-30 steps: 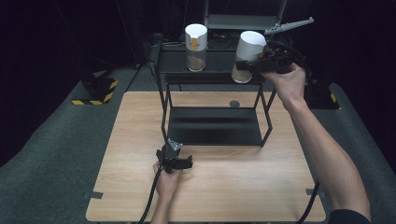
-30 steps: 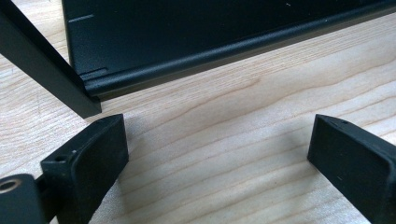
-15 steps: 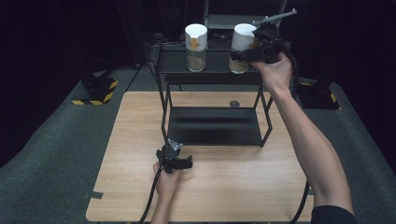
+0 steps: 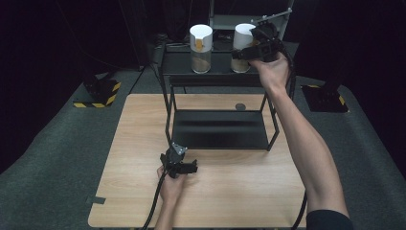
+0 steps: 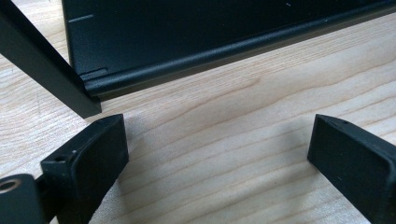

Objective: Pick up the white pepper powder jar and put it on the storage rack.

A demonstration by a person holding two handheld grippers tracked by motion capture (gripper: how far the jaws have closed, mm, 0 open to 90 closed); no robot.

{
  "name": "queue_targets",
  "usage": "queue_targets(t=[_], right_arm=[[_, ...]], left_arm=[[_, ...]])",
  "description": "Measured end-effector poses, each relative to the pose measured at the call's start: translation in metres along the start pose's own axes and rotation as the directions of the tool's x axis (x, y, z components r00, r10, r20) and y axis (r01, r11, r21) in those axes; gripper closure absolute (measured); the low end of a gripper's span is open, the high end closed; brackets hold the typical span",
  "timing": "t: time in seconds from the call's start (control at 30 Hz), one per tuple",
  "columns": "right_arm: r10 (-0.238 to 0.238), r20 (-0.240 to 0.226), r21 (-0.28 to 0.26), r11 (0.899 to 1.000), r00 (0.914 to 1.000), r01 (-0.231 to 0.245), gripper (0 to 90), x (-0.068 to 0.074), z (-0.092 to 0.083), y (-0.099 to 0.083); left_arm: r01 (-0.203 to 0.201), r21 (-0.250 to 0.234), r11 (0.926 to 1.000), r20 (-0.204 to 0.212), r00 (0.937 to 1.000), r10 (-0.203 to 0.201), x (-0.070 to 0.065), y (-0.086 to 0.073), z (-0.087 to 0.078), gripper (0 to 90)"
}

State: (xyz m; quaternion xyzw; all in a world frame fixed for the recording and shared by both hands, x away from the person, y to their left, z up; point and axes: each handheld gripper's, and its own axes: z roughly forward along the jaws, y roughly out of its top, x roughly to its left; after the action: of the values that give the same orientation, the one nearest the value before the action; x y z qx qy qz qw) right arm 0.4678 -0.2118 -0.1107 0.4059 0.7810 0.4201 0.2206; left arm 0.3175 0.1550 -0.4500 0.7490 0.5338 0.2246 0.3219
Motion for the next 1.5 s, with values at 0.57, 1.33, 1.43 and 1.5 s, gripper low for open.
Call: queue_targets(t=[0.57,1.33,1.43,1.5], right_arm=[[-0.019,0.005,-0.028,0.999,0.9998,0.019,27.5,0.0,0.002,-0.007],[0.017,-0.02,-0.114,0.993,0.9997,-0.019,11.0,-0.01,-0.031,-0.047],[0.023,-0.027,-0.123,0.992,0.9994,-0.026,10.7,-0.013,-0.035,-0.054],[0.027,-0.032,-0.117,0.993,0.9991,-0.03,10.5,-0.015,-0.036,-0.057]], left_arm=[[-0.001,0.0,1.0,0.0,1.0,0.001,0.0,0.0,0.0,5.0],[0.004,-0.003,1.0,-0.001,1.0,-0.004,-0.001,0.0,0.0,5.0],[0.005,-0.003,1.0,-0.002,1.0,-0.005,-0.001,0.0,0.0,5.0],[0.004,-0.003,1.0,-0.001,1.0,-0.004,-0.001,0.0,0.0,5.0]])
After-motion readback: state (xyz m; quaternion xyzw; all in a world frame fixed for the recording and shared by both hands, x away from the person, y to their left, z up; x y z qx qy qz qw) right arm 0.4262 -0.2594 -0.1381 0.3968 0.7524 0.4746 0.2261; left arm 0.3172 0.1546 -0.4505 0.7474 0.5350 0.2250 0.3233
